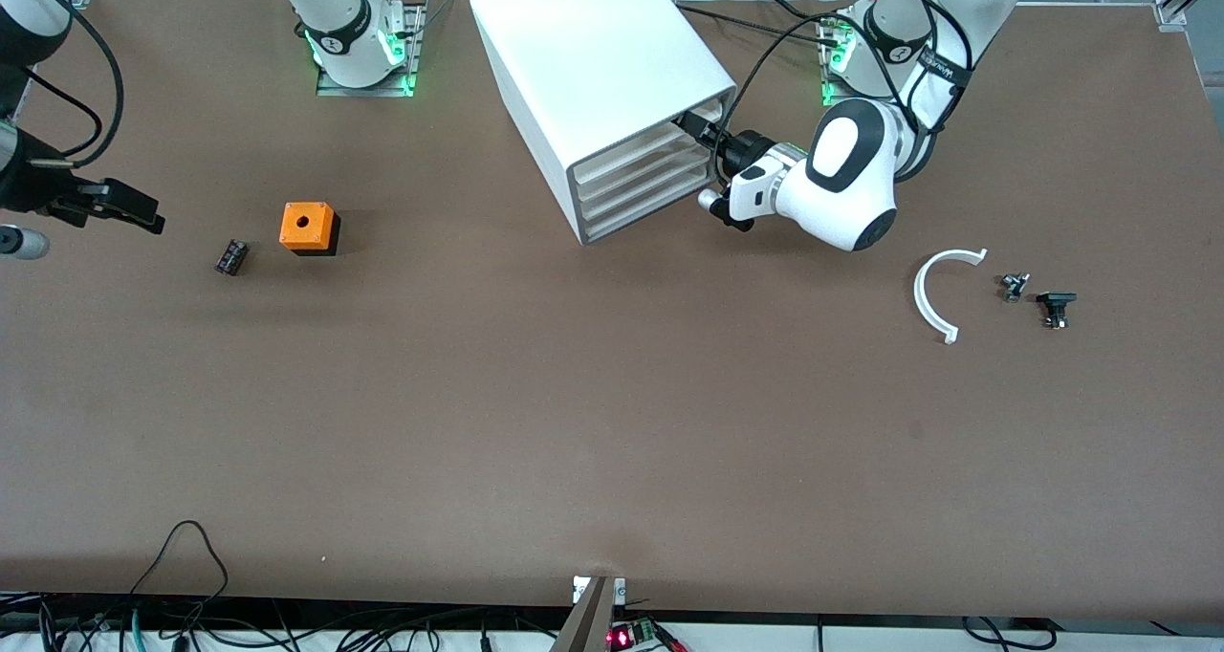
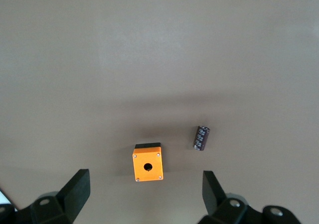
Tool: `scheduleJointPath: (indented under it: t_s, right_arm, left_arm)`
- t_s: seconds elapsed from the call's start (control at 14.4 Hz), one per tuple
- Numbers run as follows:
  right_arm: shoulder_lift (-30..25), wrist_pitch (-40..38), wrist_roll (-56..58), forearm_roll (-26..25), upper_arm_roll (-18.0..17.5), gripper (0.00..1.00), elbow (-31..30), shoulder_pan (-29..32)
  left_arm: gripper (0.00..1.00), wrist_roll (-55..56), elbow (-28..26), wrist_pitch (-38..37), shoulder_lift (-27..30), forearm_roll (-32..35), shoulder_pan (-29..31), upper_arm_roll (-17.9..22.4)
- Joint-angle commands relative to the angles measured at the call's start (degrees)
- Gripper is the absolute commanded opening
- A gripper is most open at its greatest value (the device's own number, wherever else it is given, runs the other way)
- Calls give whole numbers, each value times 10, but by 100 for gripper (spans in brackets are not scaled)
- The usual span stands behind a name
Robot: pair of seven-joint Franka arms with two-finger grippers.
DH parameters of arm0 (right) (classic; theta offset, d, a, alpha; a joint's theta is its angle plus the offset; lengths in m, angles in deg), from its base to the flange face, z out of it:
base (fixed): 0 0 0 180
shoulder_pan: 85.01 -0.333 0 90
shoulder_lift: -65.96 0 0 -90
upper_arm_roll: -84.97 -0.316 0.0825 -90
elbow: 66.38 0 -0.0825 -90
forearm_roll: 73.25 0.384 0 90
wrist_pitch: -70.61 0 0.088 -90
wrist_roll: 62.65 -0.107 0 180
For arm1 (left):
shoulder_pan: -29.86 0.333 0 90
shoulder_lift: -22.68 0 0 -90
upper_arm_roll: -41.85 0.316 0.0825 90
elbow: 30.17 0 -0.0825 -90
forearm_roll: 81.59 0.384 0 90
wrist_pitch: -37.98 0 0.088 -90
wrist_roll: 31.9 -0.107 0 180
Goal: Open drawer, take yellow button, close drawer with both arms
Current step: 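Grip the drawer front with the left gripper and pull it outward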
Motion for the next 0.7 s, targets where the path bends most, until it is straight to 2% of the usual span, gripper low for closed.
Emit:
scheduleJointPath:
  t_s: [0.0,0.07,0.35,0.63]
  right_arm:
    - [15,-8,7,9,-3,100,4,-5]
    - [16,-9,7,9,-3,100,3,-7]
    - [24,-1,-3,11,-4,100,5,-16]
    - [46,3,-4,10,-4,100,6,-75]
  left_arm:
    - [21,-5,-20,4,6,-19,3,-11]
    - [0,-5,-20,3,6,-19,4,-11]
    - [0,-13,-17,8,8,-13,19,2]
    - [0,-15,-13,74,15,-12,38,50]
